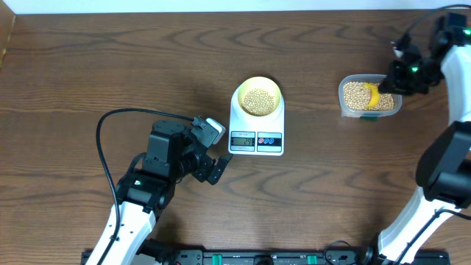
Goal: Scoop item into bowl and weigh 50g on scale
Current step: 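Lower the scoop into the soybean tub with the right gripper, then lift the filled scoop and carry it toward the yellow bowl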
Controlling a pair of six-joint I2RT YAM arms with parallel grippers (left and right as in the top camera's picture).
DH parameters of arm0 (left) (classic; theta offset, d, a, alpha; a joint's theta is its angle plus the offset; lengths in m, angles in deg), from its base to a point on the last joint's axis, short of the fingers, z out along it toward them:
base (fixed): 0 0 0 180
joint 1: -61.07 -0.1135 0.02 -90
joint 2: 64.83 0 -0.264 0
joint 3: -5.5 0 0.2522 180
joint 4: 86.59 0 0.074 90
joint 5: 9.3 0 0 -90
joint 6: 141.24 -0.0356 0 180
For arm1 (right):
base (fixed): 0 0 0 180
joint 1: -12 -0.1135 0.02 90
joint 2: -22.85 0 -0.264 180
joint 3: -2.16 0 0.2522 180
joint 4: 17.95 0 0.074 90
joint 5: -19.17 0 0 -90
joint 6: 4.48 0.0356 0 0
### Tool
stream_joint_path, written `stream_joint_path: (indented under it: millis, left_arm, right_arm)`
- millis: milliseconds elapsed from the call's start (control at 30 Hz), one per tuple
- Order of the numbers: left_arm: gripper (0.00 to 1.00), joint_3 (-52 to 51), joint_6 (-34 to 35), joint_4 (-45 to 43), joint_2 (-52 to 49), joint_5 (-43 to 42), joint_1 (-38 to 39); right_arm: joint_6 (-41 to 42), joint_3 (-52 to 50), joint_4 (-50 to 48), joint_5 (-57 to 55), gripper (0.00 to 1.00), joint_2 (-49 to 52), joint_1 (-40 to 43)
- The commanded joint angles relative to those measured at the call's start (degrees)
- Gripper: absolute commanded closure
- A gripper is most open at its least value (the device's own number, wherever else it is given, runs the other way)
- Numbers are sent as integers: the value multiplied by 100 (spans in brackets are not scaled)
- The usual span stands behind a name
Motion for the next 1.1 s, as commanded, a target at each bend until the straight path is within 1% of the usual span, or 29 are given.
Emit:
stream_joint_path:
  millis: [0,133,233,367,467,633,700,867,1067]
  left_arm:
    - [2,17,-79,-4,-7,31,-24]
    - [2,17,-79,-4,-7,31,-24]
    - [2,17,-79,-4,-7,31,-24]
    - [2,17,-79,-4,-7,31,-24]
    - [2,17,-79,-4,-7,31,-24]
    - [3,17,-79,-4,-7,31,-24]
    - [3,17,-79,-4,-7,31,-24]
    - [2,17,-79,-7,-7,31,-24]
    - [2,17,-79,-4,-7,31,-24]
  right_arm:
    - [2,-37,50,743,99,-63,407]
    - [-160,-37,120,1246,99,-63,778]
    - [-243,-37,164,1893,99,-63,1241]
    - [-330,-37,254,2522,99,-63,1545]
    - [-341,-37,369,2761,99,-63,1733]
    - [-748,-37,833,3213,99,-63,1954]
    - [-817,-37,999,3344,99,-63,1971]
    - [-817,-37,1034,3901,99,-63,1797]
    - [-811,-37,1008,4186,99,-63,1169]
